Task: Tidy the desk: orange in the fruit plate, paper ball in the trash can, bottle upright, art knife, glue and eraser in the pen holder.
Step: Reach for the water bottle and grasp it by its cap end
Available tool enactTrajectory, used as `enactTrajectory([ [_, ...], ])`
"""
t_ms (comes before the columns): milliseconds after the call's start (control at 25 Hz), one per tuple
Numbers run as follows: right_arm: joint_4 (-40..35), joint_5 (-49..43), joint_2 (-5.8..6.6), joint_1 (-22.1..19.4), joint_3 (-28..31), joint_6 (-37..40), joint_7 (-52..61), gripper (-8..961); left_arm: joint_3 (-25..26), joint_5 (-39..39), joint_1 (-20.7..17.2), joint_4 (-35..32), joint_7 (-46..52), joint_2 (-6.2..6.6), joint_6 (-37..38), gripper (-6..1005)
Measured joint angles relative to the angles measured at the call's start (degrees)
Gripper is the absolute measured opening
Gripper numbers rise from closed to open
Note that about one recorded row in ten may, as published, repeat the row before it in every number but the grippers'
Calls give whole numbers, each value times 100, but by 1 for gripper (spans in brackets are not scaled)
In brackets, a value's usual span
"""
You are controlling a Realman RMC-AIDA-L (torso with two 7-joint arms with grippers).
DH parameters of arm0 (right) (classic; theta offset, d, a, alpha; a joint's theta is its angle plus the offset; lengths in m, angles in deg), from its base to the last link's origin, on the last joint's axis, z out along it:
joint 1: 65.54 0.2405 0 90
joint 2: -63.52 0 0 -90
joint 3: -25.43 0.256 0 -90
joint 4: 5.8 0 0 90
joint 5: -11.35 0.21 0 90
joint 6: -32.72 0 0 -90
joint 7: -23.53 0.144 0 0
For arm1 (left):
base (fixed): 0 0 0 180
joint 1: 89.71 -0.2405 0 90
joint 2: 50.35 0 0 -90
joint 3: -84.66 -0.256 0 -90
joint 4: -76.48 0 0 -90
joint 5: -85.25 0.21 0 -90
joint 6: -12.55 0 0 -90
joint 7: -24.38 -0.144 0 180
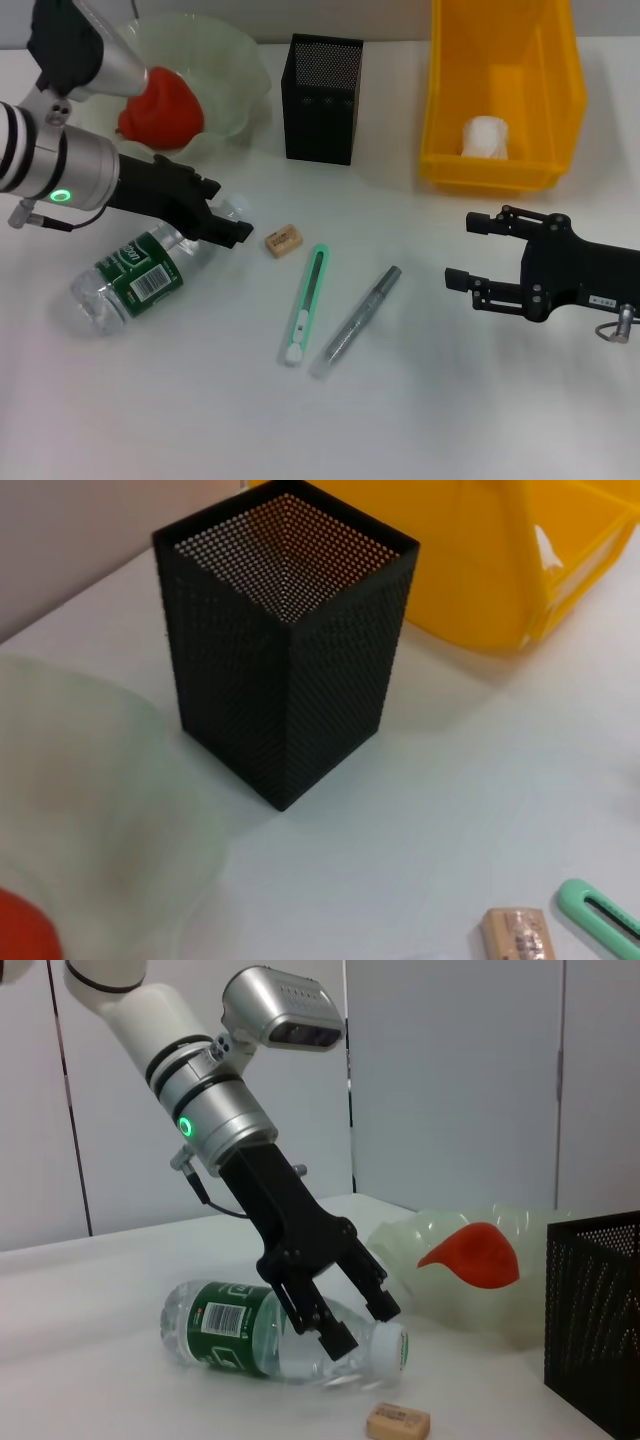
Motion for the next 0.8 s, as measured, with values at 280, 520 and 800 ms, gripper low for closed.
enactTrajectory([
  [280,-32,0,-11,-15,-13,8,0,751,-397,-145,123,268,-35,-3,-315,793],
  [520,-33,0,-11,-25,-4,19,0,751,-667,-152,107,295,8,-2,-574,775],
  [800,-33,0,-10,-37,-9,24,0,751,-673,-105,85,297,-6,4,-549,662],
])
